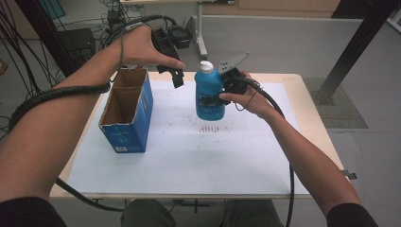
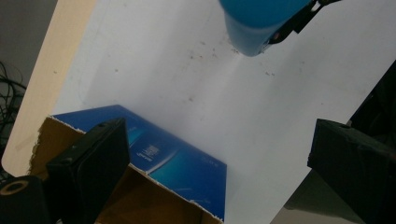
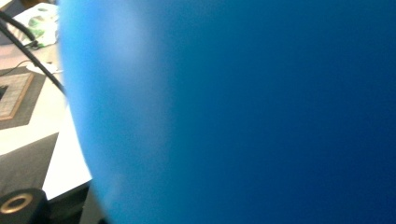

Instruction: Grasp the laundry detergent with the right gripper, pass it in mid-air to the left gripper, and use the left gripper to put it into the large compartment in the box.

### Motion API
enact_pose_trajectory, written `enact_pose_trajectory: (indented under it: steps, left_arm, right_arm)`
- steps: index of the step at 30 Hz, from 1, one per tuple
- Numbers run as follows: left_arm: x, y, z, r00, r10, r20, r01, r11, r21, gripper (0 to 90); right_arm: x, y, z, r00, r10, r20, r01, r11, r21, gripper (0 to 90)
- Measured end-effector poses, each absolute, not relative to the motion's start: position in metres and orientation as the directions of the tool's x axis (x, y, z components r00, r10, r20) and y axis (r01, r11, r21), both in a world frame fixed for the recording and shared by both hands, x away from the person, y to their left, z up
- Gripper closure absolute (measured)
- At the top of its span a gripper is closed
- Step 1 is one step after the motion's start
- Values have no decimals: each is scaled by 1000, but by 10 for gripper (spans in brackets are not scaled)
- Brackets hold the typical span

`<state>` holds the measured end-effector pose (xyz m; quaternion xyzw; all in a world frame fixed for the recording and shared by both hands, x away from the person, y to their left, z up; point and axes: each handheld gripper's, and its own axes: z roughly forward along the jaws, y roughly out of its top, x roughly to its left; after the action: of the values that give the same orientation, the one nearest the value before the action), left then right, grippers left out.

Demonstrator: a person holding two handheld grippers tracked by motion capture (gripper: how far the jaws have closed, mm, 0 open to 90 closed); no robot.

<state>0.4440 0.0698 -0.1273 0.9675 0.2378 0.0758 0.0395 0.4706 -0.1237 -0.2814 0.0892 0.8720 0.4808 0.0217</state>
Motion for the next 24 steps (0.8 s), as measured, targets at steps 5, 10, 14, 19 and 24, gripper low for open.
enact_pose_trajectory:
  steps: [5,10,14,19,24]
  left_arm:
    - [440,66,-127,892,436,121,425,-899,108,58]
    - [436,60,-124,914,389,112,380,-920,98,58]
    - [432,57,-123,924,366,108,357,-929,94,58]
    - [429,54,-125,938,334,91,327,-942,78,57]
    - [430,51,-132,948,308,79,304,-951,51,57]
  right_arm:
    - [467,-110,-283,-991,130,45,106,518,849,442]
    - [462,-96,-287,-995,90,40,82,524,848,442]
    - [458,-86,-288,-998,55,35,59,512,857,442]
    - [454,-78,-287,-1000,20,23,30,494,869,442]
    - [450,-72,-288,-1000,-4,12,8,497,868,442]
